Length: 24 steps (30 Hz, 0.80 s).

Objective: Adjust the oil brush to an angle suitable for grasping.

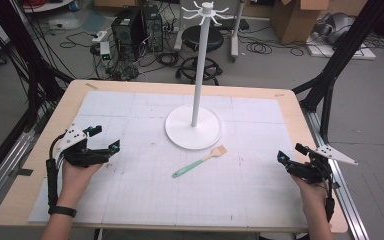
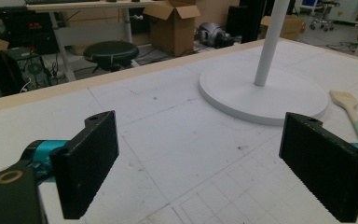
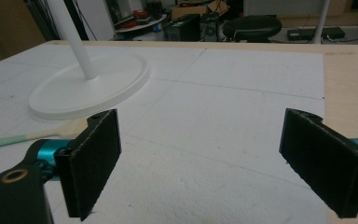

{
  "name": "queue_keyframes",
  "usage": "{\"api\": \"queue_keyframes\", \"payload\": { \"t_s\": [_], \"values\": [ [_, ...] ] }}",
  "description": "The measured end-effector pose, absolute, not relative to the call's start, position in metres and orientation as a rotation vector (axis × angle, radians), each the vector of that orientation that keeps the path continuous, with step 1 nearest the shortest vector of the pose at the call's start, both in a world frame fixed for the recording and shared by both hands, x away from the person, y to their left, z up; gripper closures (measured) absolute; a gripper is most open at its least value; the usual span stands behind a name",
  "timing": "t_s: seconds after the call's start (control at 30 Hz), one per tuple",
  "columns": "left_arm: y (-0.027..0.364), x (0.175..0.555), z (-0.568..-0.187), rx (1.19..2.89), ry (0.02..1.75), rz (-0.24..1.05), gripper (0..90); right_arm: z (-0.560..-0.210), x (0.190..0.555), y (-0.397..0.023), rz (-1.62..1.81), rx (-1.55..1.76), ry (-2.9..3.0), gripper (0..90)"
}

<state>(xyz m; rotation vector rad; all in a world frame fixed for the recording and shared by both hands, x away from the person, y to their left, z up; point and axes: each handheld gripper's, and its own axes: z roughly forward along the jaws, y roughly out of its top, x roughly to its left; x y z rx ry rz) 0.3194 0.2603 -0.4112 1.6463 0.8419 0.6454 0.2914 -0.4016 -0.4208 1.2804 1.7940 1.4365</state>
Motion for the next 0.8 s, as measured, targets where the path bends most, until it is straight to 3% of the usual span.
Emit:
{"api": "queue_keyframes", "payload": {
  "t_s": [0.8],
  "values": [
    [0.2534, 0.3175, -0.4069, 1.649, 0.795, 0.594, 11.6, -0.4203, 0.2917, -0.4006, 1.445, 1.262, 1.802, 11.6]
  ]
}}
